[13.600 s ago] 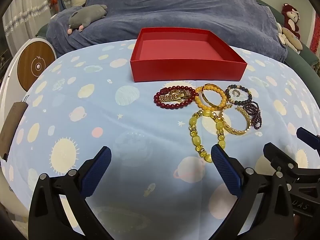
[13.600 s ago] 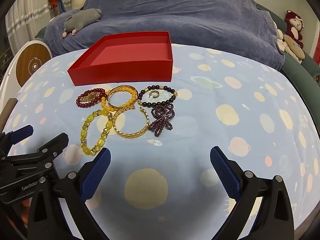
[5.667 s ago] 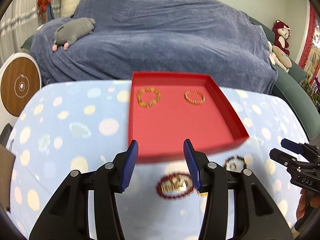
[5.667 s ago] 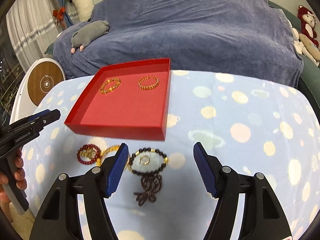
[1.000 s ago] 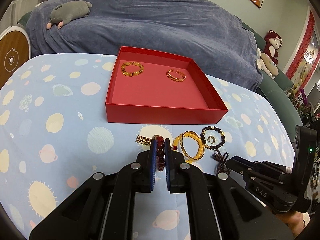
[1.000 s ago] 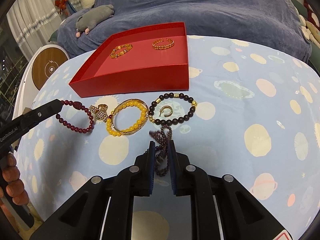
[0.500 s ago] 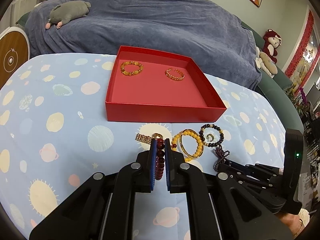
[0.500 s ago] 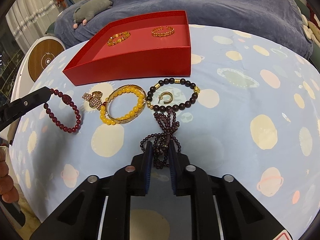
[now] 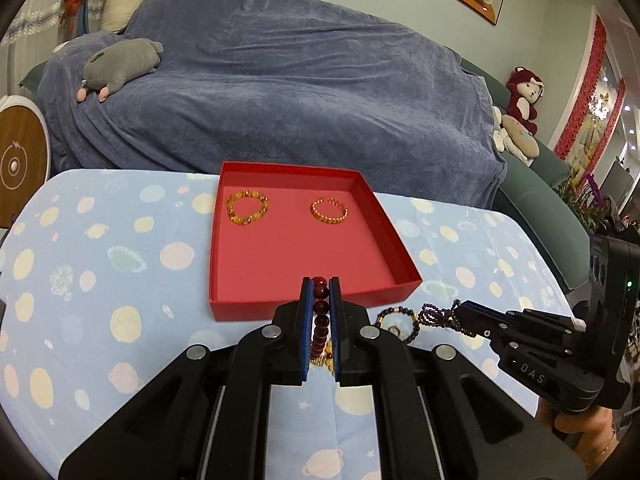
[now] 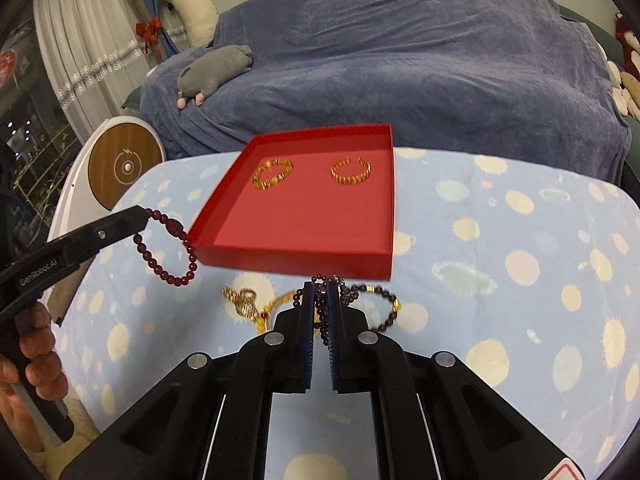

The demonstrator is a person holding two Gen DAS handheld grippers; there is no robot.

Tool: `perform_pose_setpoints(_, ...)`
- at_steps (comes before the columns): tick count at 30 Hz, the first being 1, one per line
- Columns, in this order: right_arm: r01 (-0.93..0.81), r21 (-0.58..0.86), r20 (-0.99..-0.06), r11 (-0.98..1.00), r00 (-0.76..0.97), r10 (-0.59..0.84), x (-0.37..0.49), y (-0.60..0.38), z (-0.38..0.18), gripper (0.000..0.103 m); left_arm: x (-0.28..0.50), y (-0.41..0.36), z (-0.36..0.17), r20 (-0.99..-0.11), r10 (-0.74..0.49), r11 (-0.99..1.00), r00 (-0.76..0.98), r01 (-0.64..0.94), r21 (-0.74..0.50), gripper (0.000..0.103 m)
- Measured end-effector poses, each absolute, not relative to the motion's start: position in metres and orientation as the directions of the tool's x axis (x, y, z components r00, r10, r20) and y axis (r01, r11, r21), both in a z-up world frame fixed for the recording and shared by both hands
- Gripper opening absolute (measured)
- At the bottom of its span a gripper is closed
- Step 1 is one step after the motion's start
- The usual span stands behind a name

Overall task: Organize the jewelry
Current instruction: 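Carry both bracelets into the red box and open both tools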

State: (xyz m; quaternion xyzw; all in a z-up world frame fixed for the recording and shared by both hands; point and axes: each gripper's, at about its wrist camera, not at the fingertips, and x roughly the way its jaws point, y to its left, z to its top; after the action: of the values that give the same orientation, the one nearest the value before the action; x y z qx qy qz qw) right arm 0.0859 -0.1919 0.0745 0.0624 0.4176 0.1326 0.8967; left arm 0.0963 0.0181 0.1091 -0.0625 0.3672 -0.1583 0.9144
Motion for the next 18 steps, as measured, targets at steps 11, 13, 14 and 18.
perform_pose_setpoints(11,-0.183,0.228,-0.704,0.956,0.648,0.291,0.191,-0.178,0.081,0.006,0.197,0.016,0.104,-0.662,-0.284,0.959,0.693,0.213,-0.188,0.008)
perform_pose_setpoints(13,-0.174,0.229,-0.718,0.958,0.634,0.286,0.209,-0.173,0.066,0.006,0.212,0.014,0.092,-0.676,-0.27,0.963,0.686,0.199,-0.182,0.008)
perform_pose_setpoints(14,-0.168,0.237,-0.725,0.957,0.625,0.289,0.217,-0.172,0.059,0.006,0.22,0.014,0.086,-0.684,-0.269,0.963,0.678,0.197,-0.184,0.008)
perform_pose_setpoints(18,-0.153,0.252,-0.754,0.956,0.587,0.293,0.245,-0.167,0.032,0.006,0.243,0.014,0.064,-0.711,-0.248,0.969,0.658,0.168,-0.183,0.008)
